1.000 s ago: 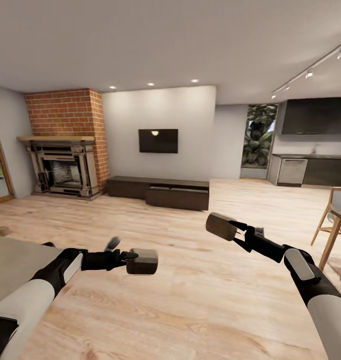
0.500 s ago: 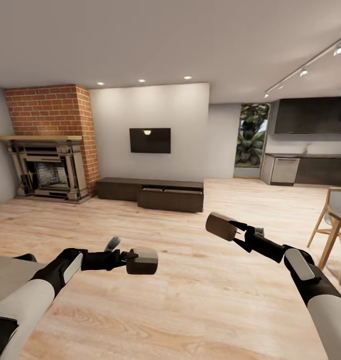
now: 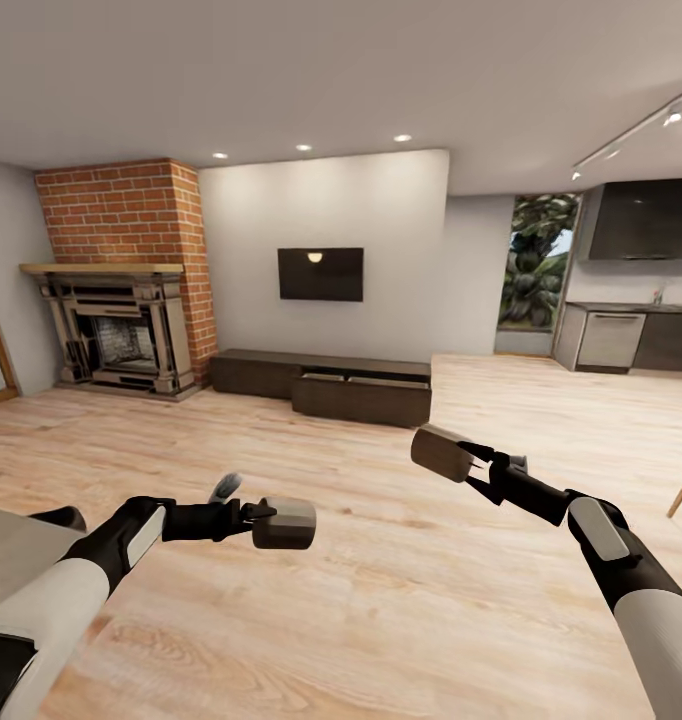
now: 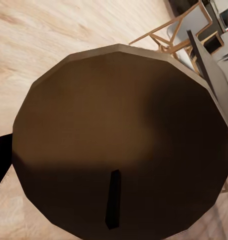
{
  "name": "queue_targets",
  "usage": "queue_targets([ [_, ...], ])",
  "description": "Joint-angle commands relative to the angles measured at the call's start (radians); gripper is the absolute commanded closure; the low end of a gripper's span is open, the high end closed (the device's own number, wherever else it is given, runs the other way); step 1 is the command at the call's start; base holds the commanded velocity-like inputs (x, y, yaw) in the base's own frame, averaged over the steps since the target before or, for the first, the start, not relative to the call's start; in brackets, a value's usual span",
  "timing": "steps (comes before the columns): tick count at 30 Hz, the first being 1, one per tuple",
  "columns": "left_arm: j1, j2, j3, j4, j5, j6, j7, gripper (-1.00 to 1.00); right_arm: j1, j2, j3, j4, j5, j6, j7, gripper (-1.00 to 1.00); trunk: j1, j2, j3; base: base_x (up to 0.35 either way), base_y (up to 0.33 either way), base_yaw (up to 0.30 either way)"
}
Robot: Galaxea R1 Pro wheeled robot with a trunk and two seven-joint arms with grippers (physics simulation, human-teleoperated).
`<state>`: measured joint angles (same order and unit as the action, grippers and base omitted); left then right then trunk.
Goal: Place each of the two pumpkins and all three candles from the living room inside a cabinet in the living room (use any cabinet), then make sure every cabinet is closed, and position the cauldron so it is next to a table in the living room.
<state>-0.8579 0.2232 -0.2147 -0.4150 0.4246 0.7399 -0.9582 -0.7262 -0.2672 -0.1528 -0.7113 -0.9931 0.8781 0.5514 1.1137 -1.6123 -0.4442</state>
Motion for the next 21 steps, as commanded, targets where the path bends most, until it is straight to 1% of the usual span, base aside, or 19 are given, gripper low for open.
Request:
queue_targets([
  [1, -0.001, 0.001, -0.003, 0.0, 0.013, 0.009, -0.001, 1.0, -0.001, 0.0, -0.004, 0.0, -0.009, 0.009, 0.001, 1.0, 0.001, -0.001, -0.003, 0.314, -0.097, 0.098],
  [9, -0.001, 0.001, -0.003, -0.001, 0.013, 0.009, -0.001, 1.0, -0.001, 0.0, -0.004, 0.0, -0.012, 0.008, 0.002, 1.0, 0.001, -0.001, -0.015, 0.286, -0.173, 0.067],
  [14, -0.001, 0.001, -0.003, -0.001, 0.013, 0.009, 0.0, 1.0, -0.001, -0.002, -0.001, -0.006, -0.048, -0.002, 0.008, 1.0, 0.001, -0.001, -0.019, 0.278, -0.194, 0.007],
  [21, -0.001, -0.001, -0.003, -0.001, 0.013, 0.009, 0.004, 1.0, -0.001, -0.001, -0.001, -0.003, -0.056, 0.001, 0.004, 1.0, 0.001, -0.001, -0.026, 0.277, -0.195, -0.04],
])
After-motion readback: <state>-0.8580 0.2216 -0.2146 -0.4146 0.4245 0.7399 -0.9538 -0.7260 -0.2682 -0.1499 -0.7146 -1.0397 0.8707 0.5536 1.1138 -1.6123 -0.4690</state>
